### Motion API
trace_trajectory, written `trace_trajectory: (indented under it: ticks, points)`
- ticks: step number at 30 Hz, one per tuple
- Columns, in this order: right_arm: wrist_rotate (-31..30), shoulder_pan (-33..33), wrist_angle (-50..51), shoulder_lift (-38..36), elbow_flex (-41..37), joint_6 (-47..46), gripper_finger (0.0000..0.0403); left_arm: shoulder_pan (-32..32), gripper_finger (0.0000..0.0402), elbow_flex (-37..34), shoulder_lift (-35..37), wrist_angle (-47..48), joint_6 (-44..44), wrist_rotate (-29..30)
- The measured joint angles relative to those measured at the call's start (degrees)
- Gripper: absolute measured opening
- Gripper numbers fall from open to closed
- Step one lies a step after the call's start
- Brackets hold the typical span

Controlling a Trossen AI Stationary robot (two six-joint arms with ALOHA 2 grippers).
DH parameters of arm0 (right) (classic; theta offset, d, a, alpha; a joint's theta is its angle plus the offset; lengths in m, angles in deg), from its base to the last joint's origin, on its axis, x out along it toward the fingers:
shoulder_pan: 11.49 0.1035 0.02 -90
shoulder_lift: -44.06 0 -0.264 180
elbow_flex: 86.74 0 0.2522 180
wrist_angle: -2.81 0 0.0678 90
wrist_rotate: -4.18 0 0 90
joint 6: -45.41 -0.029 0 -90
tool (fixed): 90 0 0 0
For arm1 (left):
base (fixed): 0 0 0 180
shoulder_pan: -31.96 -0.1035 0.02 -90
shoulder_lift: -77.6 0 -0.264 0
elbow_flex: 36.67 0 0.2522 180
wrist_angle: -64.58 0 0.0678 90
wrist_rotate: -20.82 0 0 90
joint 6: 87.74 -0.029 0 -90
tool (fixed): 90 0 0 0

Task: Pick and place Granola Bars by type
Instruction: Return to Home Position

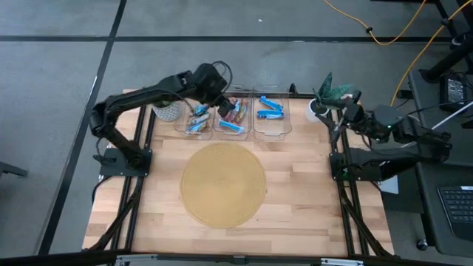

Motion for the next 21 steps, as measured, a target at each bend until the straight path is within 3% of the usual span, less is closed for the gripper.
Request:
trace_trajectory:
  ticks: [5, 11, 15, 18, 21]
  points:
    - [0.02, 0.0, 0.16, -3.78, 0.0, 0.13, 0.0271, 4.02, 0.0212, 0.0, 8.58, -1.16, 0.37, 0.97]
    - [0.09, 0.0, 0.9, -8.73, -0.02, 2.13, 0.0271, 11.06, 0.0202, 0.0, 19.09, -9.83, -3.03, 12.1]
    - [0.07, 0.0, 0.86, -12.01, -0.02, 2.27, 0.0271, 13.95, 0.0191, -0.79, 26.29, -10.87, -7.39, 11.86]
    - [0.04, 0.0, 0.84, -13.7, -0.02, 2.29, 0.0271, 15.88, 0.018, -7.08, 33.72, -14.64, -9.23, 11.01]
    - [0.04, 0.0, 0.75, -14.66, -0.02, 2.23, 0.0271, 17.56, 0.0168, -18.75, 43.17, -22.29, -9.18, 6.84]
